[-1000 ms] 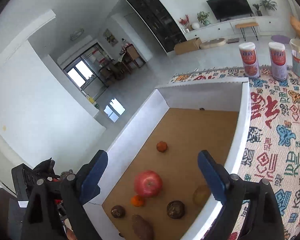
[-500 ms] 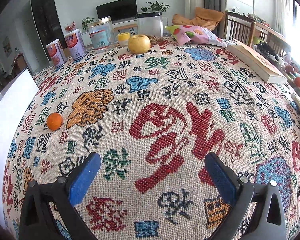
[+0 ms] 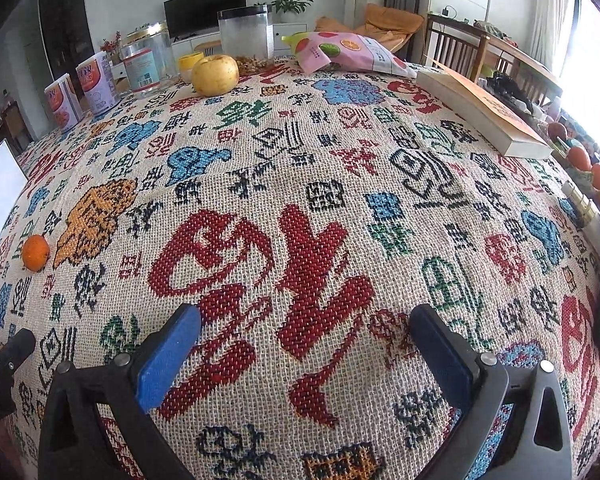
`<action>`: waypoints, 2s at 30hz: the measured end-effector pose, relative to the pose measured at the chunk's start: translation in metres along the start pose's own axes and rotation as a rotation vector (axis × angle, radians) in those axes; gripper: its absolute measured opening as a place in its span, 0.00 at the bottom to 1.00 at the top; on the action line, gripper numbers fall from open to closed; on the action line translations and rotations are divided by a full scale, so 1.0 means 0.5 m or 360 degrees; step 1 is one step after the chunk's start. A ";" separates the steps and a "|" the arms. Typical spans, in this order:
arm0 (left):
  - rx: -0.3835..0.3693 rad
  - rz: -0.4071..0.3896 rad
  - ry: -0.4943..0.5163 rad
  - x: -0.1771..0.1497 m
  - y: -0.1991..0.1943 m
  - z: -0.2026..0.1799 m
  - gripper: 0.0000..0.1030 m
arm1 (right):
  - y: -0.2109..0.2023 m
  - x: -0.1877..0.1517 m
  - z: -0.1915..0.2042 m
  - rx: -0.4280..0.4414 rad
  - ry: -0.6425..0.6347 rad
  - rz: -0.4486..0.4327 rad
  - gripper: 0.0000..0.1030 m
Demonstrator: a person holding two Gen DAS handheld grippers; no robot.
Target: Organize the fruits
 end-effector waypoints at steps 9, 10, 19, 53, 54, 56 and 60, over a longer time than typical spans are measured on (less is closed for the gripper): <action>0.0003 0.0000 0.0000 0.000 0.000 0.000 1.00 | 0.000 0.000 0.000 0.0000 0.0001 0.0002 1.00; 0.0003 0.0000 0.0000 -0.001 0.000 0.002 1.00 | 0.000 0.000 0.000 0.0000 0.0001 0.0002 1.00; 0.0002 0.0001 0.0000 0.000 0.001 0.001 1.00 | 0.000 -0.001 0.000 0.0000 0.0001 0.0002 1.00; 0.0001 0.0001 -0.0002 -0.001 0.001 0.002 0.99 | 0.000 -0.001 -0.001 -0.0002 0.0005 0.0005 1.00; 0.0001 0.0000 -0.0002 -0.001 0.001 0.002 0.99 | 0.000 0.000 -0.001 -0.0002 0.0005 0.0005 1.00; 0.0002 0.0000 -0.0002 0.000 0.001 -0.003 0.99 | 0.000 0.000 -0.001 -0.0004 0.0007 0.0004 1.00; 0.0001 0.0000 -0.0003 0.000 0.001 -0.002 0.99 | 0.004 0.001 -0.002 -0.0022 0.0042 0.0006 1.00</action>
Point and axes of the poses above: each gripper's, at about its wrist camera, not at the fingertips, and y roughly the way its jaws point, z to its left, x to its top, the point moved 6 cm from there along y, roughly the way its jaws point, and after that the axes turned 8 degrees about -z, right-handed, at the moved point
